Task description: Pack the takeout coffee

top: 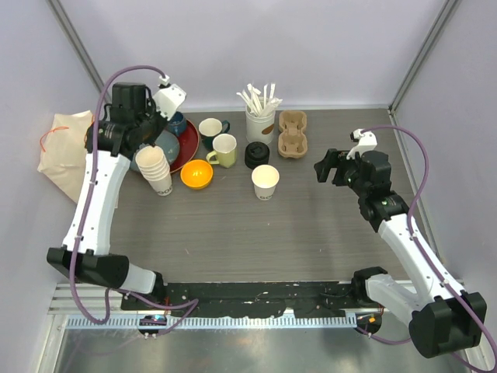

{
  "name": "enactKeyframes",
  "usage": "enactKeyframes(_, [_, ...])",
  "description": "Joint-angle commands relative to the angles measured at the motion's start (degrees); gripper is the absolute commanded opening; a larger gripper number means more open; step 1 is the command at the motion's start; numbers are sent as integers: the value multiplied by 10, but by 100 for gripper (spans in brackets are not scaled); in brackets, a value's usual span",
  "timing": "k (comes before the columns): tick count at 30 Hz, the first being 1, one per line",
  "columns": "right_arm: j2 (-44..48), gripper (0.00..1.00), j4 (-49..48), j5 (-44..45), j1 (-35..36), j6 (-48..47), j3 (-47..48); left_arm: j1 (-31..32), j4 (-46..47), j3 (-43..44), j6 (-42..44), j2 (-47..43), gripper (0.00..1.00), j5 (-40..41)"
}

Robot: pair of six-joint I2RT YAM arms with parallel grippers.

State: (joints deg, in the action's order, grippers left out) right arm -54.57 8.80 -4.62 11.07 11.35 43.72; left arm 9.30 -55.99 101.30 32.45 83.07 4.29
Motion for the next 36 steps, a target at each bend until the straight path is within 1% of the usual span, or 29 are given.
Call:
enactKeyframes(1, [-16, 86, -13, -11, 8, 24, 40, 60, -35, 35, 2, -43, 0, -39])
enactKeyframes(2, [-21, 85, -10, -7, 21, 27, 43, 75, -38, 34, -2, -53, 0, -39])
enactKeyframes(3, [-33, 85, -7, -1, 32, 27, 48, 109, -44, 27, -4, -56, 0, -62])
enactKeyframes(6, [-62, 84, -10, 22, 76, 35, 63, 174, -61, 3, -23, -59, 0, -80])
enactKeyframes(8, [-83, 83, -19, 27, 102, 38, 75, 191, -62, -29, -38, -54, 0, -110])
enactKeyframes(9, [-92, 83, -23, 28, 123, 42, 79, 201, -47, -47, -41, -55, 0, -118])
enactKeyframes(12, [-146, 81, -16, 43, 156, 44, 106, 213, -5, -113, -42, -55, 0, -141])
enactKeyframes(14, [-187, 80, 2, 44, 163, 43, 132, 218, 15, -153, -43, -53, 0, -148])
enactKeyframes(17, [-236, 78, 22, 44, 172, 39, 164, 222, 68, -207, -41, -52, 0, -148])
enactKeyframes(18, [-245, 77, 26, 44, 176, 36, 171, 223, 91, -218, -37, -51, 0, -148])
enactKeyframes(20, [-278, 76, 35, 44, 182, 28, 188, 222, 108, -244, -34, -50, 0, -147])
enactKeyframes(23, [-319, 72, 42, 44, 187, 18, 213, 222, 126, -263, -33, -48, 0, -149])
enactKeyframes(28, [-373, 66, 53, 44, 194, 9, 253, 225, 127, -278, -24, -44, 0, -159])
enactKeyframes(29, [-381, 63, 59, 63, 195, 3, 259, 225, 128, -286, -22, -43, 0, -157])
enactKeyframes(31, [-403, 58, 75, 71, 196, 0, 275, 226, 134, -294, -21, -42, 0, -151])
enactKeyframes(32, [-407, 52, 82, 79, 196, -3, 280, 229, 135, -298, -19, -41, 0, -150])
enactKeyframes(34, [-413, 44, 94, 82, 196, -8, 288, 232, 141, -307, -16, -41, 0, -142])
enactKeyframes(35, [-411, 35, 94, 83, 197, -10, 288, 237, 148, -309, -13, -39, 0, -140])
enactKeyframes(36, [-404, 30, 95, 85, 198, -12, 285, 240, 152, -310, -12, -39, 0, -139])
